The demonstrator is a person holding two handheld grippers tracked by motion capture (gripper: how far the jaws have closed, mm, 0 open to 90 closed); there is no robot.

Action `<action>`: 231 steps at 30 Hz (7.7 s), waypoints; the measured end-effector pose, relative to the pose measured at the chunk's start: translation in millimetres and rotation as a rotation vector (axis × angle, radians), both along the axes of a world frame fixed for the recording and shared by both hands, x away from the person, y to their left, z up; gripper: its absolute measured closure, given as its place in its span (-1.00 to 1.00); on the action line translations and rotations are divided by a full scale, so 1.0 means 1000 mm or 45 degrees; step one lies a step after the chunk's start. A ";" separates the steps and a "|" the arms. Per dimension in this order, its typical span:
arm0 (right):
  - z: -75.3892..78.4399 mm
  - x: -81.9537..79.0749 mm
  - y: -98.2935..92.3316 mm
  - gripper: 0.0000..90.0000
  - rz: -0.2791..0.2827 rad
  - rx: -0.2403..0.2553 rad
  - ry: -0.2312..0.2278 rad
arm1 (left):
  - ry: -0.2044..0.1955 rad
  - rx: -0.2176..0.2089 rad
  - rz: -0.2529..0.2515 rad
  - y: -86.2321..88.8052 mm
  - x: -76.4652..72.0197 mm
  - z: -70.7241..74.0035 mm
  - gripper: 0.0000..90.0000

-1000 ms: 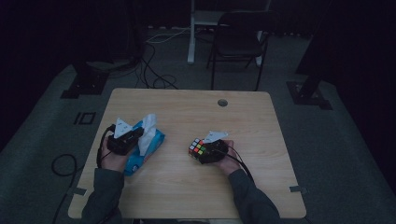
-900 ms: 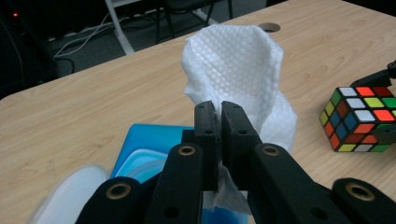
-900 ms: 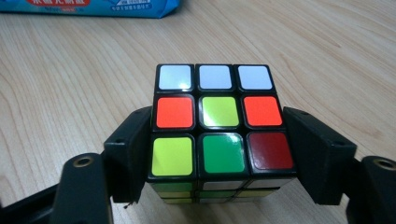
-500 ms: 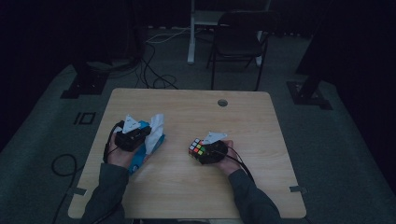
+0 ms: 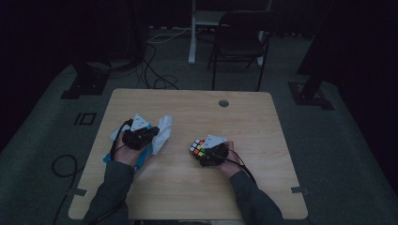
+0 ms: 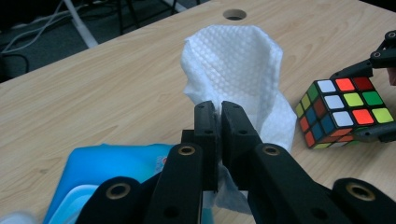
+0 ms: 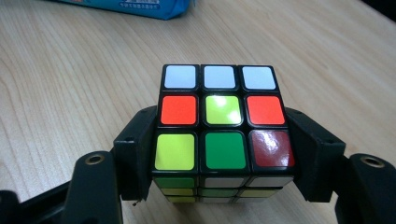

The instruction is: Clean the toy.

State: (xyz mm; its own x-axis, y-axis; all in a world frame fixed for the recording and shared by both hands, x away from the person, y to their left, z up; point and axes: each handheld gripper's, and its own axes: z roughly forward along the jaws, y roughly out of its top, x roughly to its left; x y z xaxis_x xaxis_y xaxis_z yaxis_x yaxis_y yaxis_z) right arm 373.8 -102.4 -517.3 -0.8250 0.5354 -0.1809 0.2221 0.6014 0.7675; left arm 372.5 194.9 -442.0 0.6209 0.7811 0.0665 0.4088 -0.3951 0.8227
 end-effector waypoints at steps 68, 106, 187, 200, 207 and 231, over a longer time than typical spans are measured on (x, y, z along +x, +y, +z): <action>0.006 -0.074 0.035 -0.24 0.099 -0.392 -0.714 | 0.197 0.066 -0.435 -0.111 0.028 -0.011 0.92; 0.008 -0.078 0.033 -0.24 0.100 -0.455 -0.807 | 0.278 0.056 -0.576 -0.132 0.043 -0.012 0.92; 0.027 -0.046 0.006 -0.24 0.036 0.033 -0.222 | 0.020 -0.065 -0.411 -0.098 0.000 -0.002 0.92; 0.029 -0.034 0.002 -0.24 -0.041 0.049 -0.112 | 0.006 0.003 -0.417 -0.106 -0.010 -0.010 0.91; 0.029 -0.029 -0.001 -0.24 -0.071 0.056 -0.077 | -0.015 0.045 -0.436 -0.112 -0.019 -0.012 0.91; 0.034 -0.023 -0.005 -0.24 -0.095 0.095 -0.053 | -0.006 -0.023 -0.501 -0.118 -0.025 -0.011 0.91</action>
